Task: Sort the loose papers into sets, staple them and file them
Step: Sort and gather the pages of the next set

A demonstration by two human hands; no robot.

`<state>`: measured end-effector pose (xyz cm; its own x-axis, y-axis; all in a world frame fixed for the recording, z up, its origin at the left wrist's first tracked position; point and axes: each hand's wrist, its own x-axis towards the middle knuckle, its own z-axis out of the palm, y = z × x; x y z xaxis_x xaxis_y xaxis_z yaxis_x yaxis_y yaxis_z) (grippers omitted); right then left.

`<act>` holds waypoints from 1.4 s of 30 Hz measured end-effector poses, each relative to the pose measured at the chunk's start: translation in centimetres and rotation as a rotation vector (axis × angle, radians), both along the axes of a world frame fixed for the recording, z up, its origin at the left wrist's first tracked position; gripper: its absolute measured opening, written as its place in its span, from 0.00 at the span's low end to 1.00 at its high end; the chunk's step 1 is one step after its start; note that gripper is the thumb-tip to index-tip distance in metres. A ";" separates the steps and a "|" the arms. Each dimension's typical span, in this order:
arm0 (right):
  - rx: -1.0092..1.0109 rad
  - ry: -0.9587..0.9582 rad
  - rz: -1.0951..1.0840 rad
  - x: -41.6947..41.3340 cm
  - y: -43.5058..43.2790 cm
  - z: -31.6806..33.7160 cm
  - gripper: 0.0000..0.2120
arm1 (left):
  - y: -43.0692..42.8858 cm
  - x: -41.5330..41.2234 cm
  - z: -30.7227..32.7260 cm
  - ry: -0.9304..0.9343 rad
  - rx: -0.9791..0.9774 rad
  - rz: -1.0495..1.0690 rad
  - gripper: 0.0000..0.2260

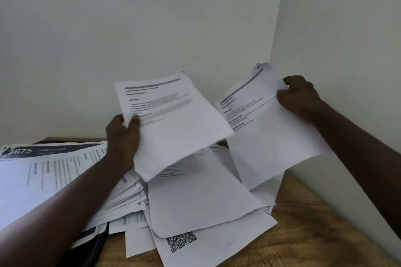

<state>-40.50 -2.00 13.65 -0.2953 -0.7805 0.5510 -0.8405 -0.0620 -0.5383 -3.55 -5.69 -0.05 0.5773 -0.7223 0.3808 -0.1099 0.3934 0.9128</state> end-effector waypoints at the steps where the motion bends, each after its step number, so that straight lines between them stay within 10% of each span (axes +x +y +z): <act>1: 0.020 -0.062 0.053 0.2 -0.4 0.4 0.15 | 0.3 -0.7 0.0 -0.007 -0.006 -0.042 0.12; 5: 0.177 -0.253 0.165 1.7 -2.1 0.7 0.03 | 1.3 -2.8 0.1 -0.053 0.001 -0.158 0.13; 18: 0.603 -0.779 0.459 6.4 -2.7 -7.0 0.13 | 0.9 -2.5 -0.5 0.055 0.307 -0.515 0.17; 26: 0.625 0.004 0.230 6.1 -3.3 -12.1 0.17 | 2.0 -1.5 -1.5 -0.867 0.409 -0.116 0.39; 29: 0.579 0.090 0.307 6.4 -3.2 -13.3 0.21 | 1.9 -1.7 -1.8 -1.155 0.608 -0.121 0.32; 36: 0.527 -0.430 0.402 5.9 -4.4 -14.9 0.09 | 1.6 -1.4 -2.5 -1.162 0.535 -0.312 0.18; 42: 0.243 -0.307 0.418 6.9 -3.1 -14.5 0.17 | 1.4 -1.8 -3.1 -1.060 0.505 -0.302 0.23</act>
